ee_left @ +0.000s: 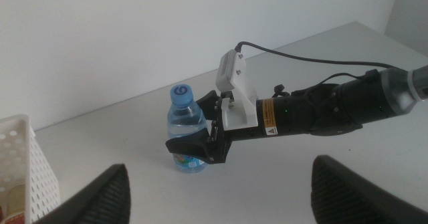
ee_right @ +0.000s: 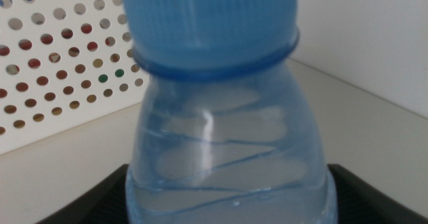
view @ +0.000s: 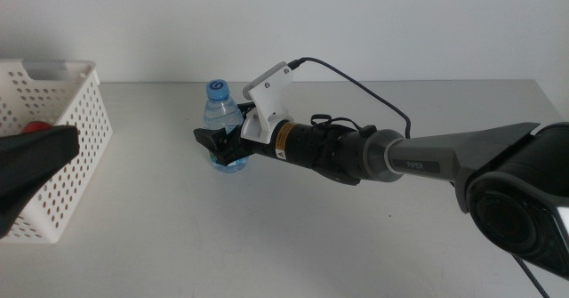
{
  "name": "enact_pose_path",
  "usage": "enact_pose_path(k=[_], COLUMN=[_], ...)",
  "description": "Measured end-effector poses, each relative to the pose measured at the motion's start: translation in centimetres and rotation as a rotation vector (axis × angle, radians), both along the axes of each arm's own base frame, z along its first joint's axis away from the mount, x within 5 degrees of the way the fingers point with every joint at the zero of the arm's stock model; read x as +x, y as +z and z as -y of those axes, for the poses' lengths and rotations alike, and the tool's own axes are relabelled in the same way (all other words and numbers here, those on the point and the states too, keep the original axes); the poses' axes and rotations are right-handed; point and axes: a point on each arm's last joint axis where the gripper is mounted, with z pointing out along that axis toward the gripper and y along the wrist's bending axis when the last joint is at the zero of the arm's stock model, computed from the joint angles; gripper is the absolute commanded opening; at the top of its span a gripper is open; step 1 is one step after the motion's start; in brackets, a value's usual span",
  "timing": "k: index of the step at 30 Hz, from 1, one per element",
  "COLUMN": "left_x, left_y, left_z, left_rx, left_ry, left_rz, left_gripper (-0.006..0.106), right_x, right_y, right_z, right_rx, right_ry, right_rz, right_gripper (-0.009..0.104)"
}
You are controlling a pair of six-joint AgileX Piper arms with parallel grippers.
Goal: Use arms to grab the bottles and put them into the dustbin to the left of the table.
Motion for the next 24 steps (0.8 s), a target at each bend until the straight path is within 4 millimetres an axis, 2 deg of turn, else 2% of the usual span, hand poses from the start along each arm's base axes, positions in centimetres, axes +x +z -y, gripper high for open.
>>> enact_pose_path(k=[4, 8, 19, 24], left_x=[0.0, 0.0, 0.0, 0.0], left_y=[0.0, 0.0, 0.0, 0.0], left_z=[0.0, 0.0, 0.0, 0.0], left_rx=[0.0, 0.0, 0.0, 0.0], left_ry=[0.0, 0.0, 0.0, 0.0], left_rz=[0.0, 0.0, 0.0, 0.0], left_gripper=[0.091, 0.091, 0.091, 0.091], right_x=[-0.7, -2.5, -8.6, -10.6], right_y=[1.9, 4.0, 13.1, 15.5], right_z=[0.4, 1.5, 6.1, 7.2], right_rx=[-0.021, -0.062, -0.065, -0.096], right_ry=[0.01, 0.042, 0.112, 0.15], right_rz=[-0.024, -0.05, -0.089, -0.112], right_gripper=[0.093, 0.089, 0.074, 0.071])
